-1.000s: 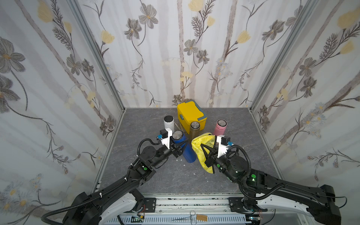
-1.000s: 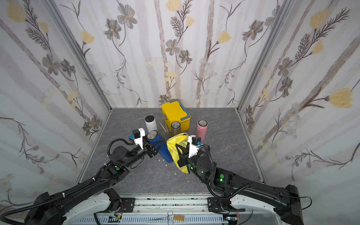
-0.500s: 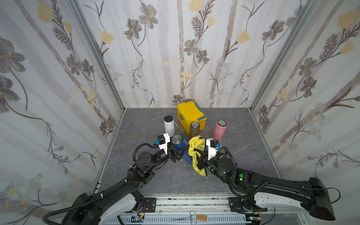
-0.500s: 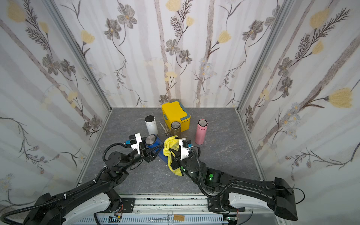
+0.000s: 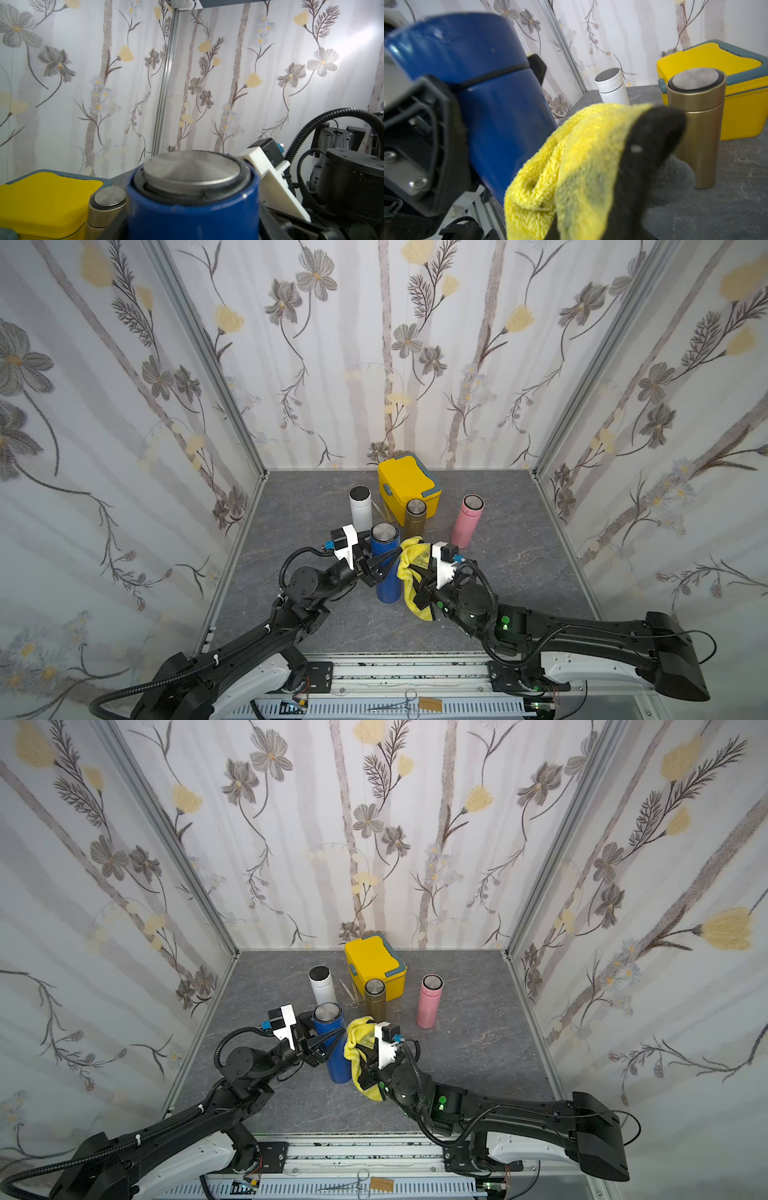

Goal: Wipe the surface of the thermos
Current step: Wipe the dirt from the surface of the thermos.

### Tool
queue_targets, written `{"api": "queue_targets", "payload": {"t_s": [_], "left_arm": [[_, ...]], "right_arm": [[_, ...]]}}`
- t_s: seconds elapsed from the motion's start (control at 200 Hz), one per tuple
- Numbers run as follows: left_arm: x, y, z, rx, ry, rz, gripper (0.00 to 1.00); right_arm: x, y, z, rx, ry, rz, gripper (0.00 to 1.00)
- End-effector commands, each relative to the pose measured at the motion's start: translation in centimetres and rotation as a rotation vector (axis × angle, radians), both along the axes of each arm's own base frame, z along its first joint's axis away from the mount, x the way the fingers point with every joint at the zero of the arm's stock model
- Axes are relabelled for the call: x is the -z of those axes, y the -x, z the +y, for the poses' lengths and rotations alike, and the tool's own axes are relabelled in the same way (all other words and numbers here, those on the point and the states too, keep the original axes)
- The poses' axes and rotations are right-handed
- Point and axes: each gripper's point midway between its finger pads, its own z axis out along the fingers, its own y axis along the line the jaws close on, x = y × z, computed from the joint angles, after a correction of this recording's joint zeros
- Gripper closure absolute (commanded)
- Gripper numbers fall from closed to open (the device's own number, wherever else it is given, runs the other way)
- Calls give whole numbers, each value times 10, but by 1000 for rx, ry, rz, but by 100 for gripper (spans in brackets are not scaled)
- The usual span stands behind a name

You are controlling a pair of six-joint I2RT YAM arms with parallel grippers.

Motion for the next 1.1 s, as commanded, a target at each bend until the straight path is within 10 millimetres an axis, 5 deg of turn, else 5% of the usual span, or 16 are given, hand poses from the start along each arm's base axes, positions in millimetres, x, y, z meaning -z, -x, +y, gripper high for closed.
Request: {"api": "queue_targets", "payload": {"t_s": [0.0, 0.175, 0.26, 0.585, 0.684, 0.899, 0.984, 1.094], "left_arm": [[-17, 8, 3, 14, 47, -56, 100], [-17, 8, 4, 7, 42, -61, 100], [-16, 7, 4, 0, 39, -63, 100], [-15, 7, 1, 4, 17, -66, 100], [-16, 8, 0, 7, 15, -70, 100], [-14, 8, -2, 9, 5, -69, 100], [-14, 8, -2, 3, 3, -73, 100], [-14, 8, -2, 3, 0, -74, 100]], "right_arm": [[-5, 10, 14, -72, -9, -27, 100], [64, 3, -8, 15, 68, 50, 100], [80, 3, -18, 36, 90, 58, 100], [-8, 16, 18, -75, 21, -89, 100], [9, 14, 18, -61, 35, -67, 100], [94, 5, -10, 46, 121, 52, 100], [87, 5, -12, 41, 111, 34, 100], [40, 10, 3, -18, 71, -43, 100]]}}
